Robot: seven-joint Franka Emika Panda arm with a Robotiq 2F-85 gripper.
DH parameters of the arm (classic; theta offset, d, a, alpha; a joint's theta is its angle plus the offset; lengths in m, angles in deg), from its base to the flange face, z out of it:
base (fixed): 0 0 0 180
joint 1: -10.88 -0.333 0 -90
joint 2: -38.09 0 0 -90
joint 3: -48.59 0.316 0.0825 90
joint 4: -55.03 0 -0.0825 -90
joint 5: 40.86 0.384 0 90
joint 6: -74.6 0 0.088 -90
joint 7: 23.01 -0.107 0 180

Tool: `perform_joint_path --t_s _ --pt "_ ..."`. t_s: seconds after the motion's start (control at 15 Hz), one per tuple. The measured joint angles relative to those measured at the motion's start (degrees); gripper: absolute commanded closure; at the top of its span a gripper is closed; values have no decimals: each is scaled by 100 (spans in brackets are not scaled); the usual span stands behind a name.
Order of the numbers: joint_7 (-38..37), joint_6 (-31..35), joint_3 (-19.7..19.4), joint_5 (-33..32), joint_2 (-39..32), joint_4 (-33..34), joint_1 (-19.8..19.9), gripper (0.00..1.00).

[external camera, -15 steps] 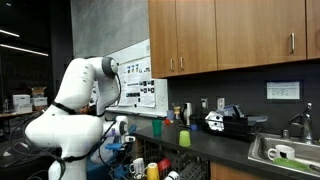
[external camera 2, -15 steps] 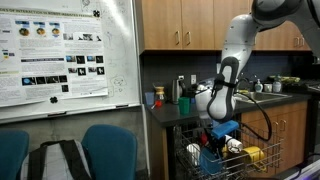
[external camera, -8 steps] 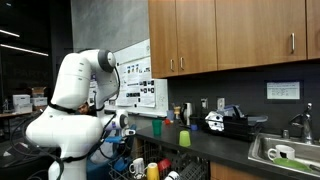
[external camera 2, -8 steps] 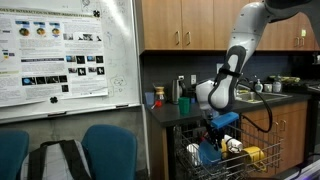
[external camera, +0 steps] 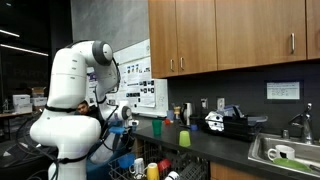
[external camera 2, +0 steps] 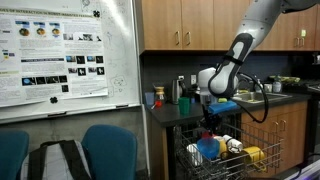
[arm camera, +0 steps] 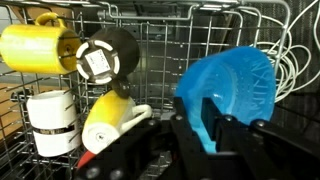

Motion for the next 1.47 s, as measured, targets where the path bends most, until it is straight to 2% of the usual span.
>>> perform_joint_path --t_s 0.4,0.47,0.73,1.0,1.13,1.47 --pt "430 1 382 613 424 113 521 94" --pt "509 1 421 717 437 126 574 55" --pt "728 18 607 1100 264 94 659 32" --pt "866 148 846 1418 -268 84 657 6" --pt "925 274 910 1507 -562 91 657 0" --pt "998 558 917 1527 -1094 132 660 0"
